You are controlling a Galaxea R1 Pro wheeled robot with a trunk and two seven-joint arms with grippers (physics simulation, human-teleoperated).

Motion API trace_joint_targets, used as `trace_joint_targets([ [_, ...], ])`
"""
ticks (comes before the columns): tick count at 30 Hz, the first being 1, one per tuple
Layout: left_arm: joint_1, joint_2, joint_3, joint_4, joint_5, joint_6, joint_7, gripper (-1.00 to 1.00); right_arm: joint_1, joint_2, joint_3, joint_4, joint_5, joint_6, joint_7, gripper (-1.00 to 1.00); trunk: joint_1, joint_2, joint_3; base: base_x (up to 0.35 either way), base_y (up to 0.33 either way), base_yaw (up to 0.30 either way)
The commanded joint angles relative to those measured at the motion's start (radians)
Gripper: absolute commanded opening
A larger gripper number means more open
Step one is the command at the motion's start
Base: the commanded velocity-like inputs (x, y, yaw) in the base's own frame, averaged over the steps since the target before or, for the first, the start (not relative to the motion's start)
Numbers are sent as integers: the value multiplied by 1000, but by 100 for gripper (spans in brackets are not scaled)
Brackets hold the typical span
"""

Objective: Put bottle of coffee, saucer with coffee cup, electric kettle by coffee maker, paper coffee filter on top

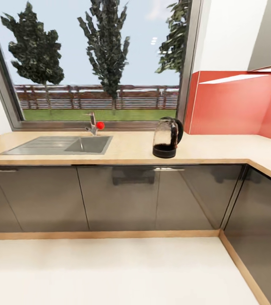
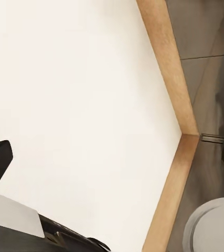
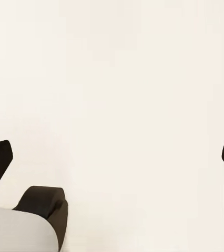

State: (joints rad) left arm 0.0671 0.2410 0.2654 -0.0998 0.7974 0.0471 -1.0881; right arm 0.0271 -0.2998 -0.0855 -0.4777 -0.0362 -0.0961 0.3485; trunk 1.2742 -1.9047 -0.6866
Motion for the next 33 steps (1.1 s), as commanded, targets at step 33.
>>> trace_joint_targets([
  [33, 0, 1, 8, -2, -3, -70, -1, 100, -297, -15, -162, -1053, -286, 386, 16, 100, 0, 0, -1, 0, -61, 12],
])
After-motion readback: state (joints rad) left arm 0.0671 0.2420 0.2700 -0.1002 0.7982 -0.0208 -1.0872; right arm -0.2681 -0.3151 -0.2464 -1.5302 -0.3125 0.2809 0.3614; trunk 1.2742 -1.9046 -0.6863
